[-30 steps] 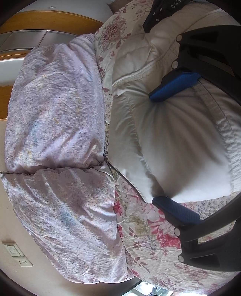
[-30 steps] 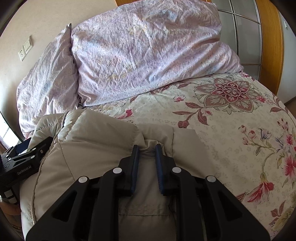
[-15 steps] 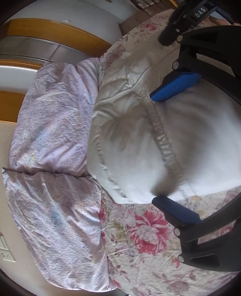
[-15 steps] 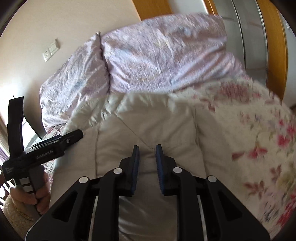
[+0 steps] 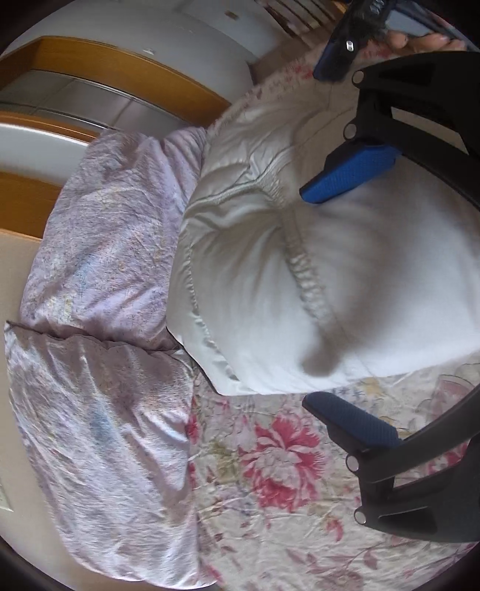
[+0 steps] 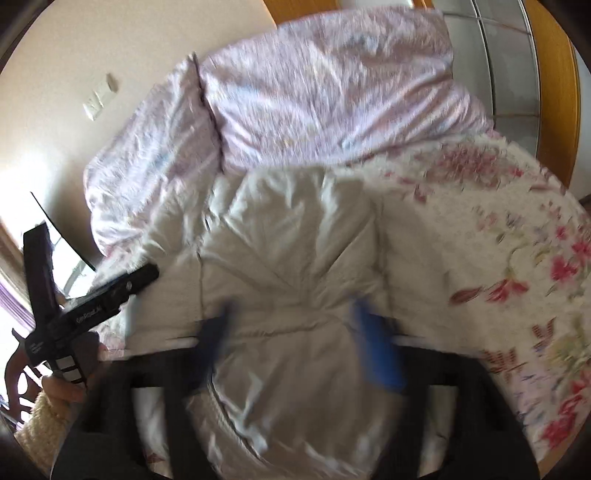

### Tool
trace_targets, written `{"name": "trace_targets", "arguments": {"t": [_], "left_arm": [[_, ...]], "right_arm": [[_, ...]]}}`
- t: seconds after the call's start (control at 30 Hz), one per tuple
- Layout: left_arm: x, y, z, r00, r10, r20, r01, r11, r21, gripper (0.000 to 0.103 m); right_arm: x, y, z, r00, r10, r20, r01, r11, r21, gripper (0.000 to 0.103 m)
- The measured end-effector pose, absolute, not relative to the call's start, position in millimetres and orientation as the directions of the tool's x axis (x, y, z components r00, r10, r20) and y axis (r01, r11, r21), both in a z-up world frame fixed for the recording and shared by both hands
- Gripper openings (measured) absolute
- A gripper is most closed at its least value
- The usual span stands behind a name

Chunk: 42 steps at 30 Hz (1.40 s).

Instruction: Fold large clothes

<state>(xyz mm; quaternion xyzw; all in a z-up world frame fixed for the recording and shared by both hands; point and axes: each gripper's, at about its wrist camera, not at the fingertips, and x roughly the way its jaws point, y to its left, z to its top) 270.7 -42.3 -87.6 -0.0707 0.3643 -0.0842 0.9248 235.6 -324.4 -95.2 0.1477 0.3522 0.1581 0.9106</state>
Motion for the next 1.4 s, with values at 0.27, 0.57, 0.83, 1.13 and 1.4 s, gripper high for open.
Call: {"name": "trace_targets", "arguments": {"t": [0.27, 0.57, 0.83, 1.13, 1.4], "left_arm": [[261.6, 9.6, -96.3, 0.657, -0.336, -0.675, 0.082, 0.922, -0.379, 0.101], [264.3, 15.6, -109.6, 0.582, -0.457, -0.673, 0.135, 0.87, -0.474, 0.101], [271.1, 12.1, -118.3, 0.535, -0.529, -0.658, 0.158, 0.828, -0.538, 0.101], [276.0, 14.4, -131.0, 0.494, -0.611, -0.619, 0.163, 0.764, -0.624, 0.101], [279.3, 18.0, -140.2, 0.444, -0.668, -0.598, 0.145, 0.712, -0.688, 0.101]], "right_arm": [[256.0, -388.0, -88.8, 0.658, 0.393, -0.642, -0.062, 0.878, 0.474, 0.102], [308.6, -397.6, -128.9, 0.408, 0.57, -0.713, 0.002, 0.781, 0.625, 0.102], [332.4, -392.8, -171.7, 0.236, 0.694, -0.68, 0.084, 0.683, 0.726, 0.102], [335.6, -351.8, -173.4, 0.097, 0.775, -0.625, -0.069, 0.632, 0.772, 0.102], [331.1, -350.6, -171.3, 0.109, 0.775, -0.623, -0.086, 0.632, 0.771, 0.102]]}}
